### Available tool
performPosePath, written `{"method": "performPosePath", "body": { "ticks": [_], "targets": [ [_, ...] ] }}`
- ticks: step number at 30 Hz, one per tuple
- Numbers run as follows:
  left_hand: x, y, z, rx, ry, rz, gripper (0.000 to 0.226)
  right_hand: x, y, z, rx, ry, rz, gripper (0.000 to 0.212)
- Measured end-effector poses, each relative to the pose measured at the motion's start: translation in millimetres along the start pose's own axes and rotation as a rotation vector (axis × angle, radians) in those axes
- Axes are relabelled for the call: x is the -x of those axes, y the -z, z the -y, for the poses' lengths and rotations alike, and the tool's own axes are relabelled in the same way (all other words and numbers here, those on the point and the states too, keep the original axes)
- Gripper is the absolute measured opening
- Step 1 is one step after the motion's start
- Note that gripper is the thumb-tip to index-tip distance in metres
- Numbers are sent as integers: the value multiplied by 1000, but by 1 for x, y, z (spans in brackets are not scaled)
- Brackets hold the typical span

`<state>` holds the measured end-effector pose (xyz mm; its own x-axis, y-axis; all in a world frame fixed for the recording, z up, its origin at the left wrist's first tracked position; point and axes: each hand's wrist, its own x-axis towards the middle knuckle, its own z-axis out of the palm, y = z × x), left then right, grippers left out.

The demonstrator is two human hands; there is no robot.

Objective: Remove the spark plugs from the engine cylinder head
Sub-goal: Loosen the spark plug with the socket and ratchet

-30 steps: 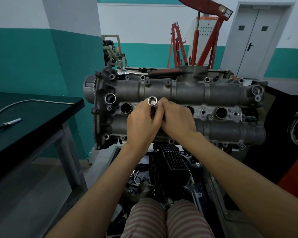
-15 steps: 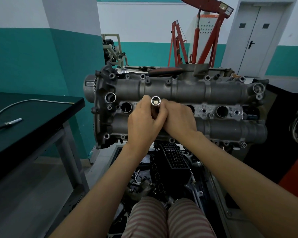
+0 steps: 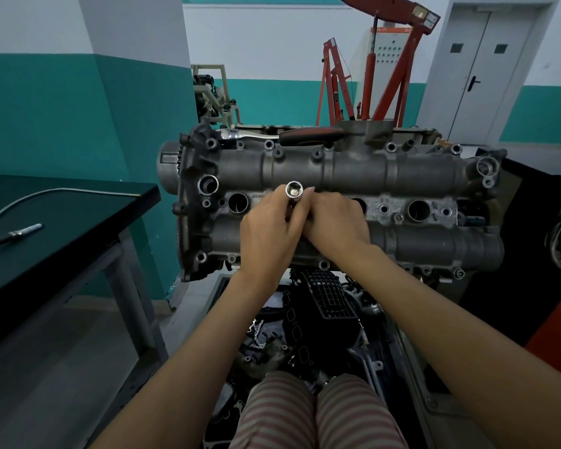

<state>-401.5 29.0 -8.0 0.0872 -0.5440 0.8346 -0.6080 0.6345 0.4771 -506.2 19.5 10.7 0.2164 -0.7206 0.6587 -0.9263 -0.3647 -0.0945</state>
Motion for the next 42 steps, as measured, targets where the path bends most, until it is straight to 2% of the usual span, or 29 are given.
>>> {"method": "performPosePath", "body": {
  "ticks": [4, 7, 11, 14, 18, 24, 27, 31, 34, 42],
  "targets": [
    [-2, 1, -2, 30, -7, -11, 42, 0, 0, -1, -29, -7, 8, 21],
    [-1, -1, 0, 10, 18, 12, 31, -1, -5, -2, -28, -5, 32, 14],
    [-1, -2, 1, 9, 69, 33, 18, -1, -6, -1, -63, 7, 20, 19],
    [-2, -3, 2, 14, 65, 17, 27, 0, -6, -1, 3, 8, -1, 17],
    [-3, -1, 0, 1, 40, 9, 46, -1, -4, -1, 67, 19, -5, 29],
    [-2, -1, 0, 27, 67, 19, 36, -2, -5, -1, 8, 25, 52, 14],
    [-1, -1, 1, 20, 61, 24, 25, -1, -5, 0, -34, 24, 34, 17],
    [-3, -2, 1, 33, 65, 9, 40, -2, -5, -1, 49, 9, 19, 21],
    [-3, -2, 0, 66, 52, -13, 47, -3, -3, -1, 17, -15, 41, 19],
    [-2, -2, 2, 7, 55, 29, 22, -1, -5, 0, -64, 23, 36, 14]
  ]
}}
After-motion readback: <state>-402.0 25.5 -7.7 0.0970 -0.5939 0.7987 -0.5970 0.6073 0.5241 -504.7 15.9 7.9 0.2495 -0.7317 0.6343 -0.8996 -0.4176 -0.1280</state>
